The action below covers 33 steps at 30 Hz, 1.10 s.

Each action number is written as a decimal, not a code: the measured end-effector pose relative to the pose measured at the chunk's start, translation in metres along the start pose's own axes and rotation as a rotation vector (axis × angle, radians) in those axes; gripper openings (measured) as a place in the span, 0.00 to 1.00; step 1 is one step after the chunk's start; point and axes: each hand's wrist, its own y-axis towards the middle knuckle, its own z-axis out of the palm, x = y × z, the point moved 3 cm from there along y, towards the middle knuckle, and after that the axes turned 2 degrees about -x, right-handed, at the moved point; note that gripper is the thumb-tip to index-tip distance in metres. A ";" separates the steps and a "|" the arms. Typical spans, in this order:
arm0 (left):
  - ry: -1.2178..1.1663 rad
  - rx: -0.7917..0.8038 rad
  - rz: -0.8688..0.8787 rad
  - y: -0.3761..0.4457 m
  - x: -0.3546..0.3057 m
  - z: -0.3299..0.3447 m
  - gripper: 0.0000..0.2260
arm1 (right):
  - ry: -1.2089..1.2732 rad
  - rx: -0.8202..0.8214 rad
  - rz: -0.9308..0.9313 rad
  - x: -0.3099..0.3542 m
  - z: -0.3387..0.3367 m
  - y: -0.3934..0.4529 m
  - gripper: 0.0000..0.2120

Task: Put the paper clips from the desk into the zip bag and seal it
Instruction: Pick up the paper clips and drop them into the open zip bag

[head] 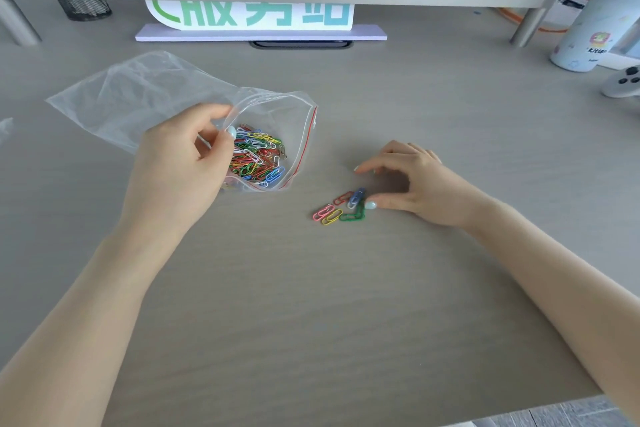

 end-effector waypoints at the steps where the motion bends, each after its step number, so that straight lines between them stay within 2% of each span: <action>1: 0.000 -0.003 0.002 0.000 0.000 0.000 0.11 | 0.008 0.006 -0.011 0.002 0.002 0.002 0.21; 4: -0.004 -0.003 -0.001 0.000 0.000 -0.001 0.11 | 0.054 0.035 -0.036 0.004 0.004 0.001 0.17; 13: -0.003 0.011 -0.001 0.000 0.001 0.002 0.12 | 0.072 0.101 -0.082 0.016 0.009 0.006 0.14; 21: -0.005 0.002 0.001 0.001 0.004 0.001 0.12 | 0.297 0.074 -0.053 0.025 0.008 0.005 0.09; 28: -0.006 -0.003 0.000 0.001 0.004 0.000 0.12 | -0.017 -0.031 -0.149 0.035 0.004 -0.001 0.06; 33: -0.008 -0.003 0.001 0.002 0.004 0.000 0.12 | -0.141 0.012 -0.152 0.046 -0.001 -0.002 0.07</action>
